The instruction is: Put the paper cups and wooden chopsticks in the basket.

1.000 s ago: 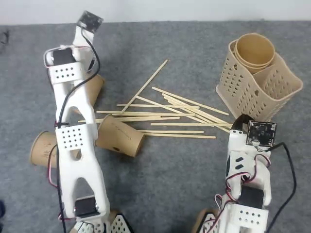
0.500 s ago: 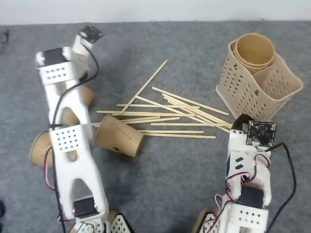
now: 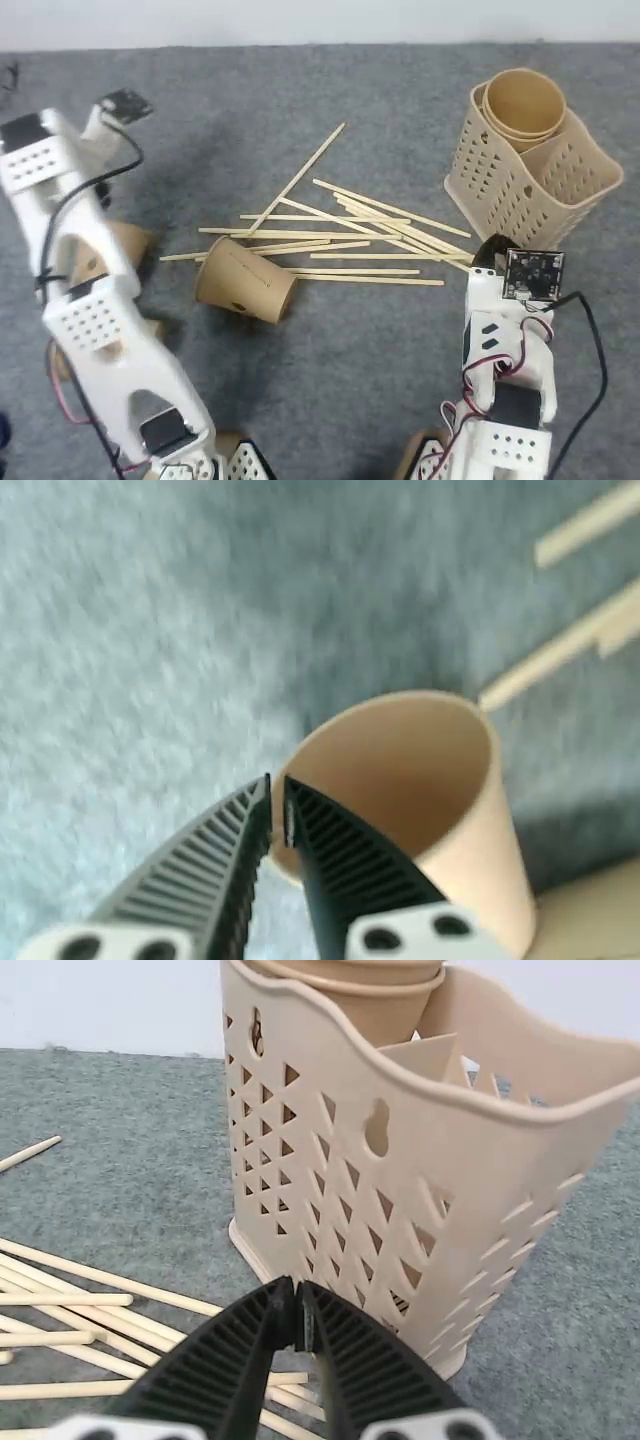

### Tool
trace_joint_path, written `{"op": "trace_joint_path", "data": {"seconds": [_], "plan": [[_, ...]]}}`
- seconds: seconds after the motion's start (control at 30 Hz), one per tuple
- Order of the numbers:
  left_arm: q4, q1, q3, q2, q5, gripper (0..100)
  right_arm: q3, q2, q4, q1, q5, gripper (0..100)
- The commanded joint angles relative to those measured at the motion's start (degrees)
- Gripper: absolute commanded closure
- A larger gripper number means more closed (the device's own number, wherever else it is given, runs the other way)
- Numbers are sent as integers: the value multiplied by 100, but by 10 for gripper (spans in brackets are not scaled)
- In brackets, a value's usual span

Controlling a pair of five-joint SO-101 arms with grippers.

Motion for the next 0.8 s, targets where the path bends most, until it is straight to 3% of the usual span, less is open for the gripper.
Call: {"op": "trace_joint_path", "data": {"seconds": [0.0,0.2,0.4,0.67,0.77], "plan": [[158,-589,611,-1037,-800,987,18,-92,-84,-48,105,991],[149,-1310,708,-1407,-879,987,18,-92,-66,-48,105,991],[158,-2110,892,-1433,-1600,987,9,-92,-75,-48,105,991],[158,-2681,1068,-1459,-1653,987,9,-92,-75,-40,105,991],[158,-3191,1358,-1758,-2207,987,9,-92,-92,-57,105,991]]}}
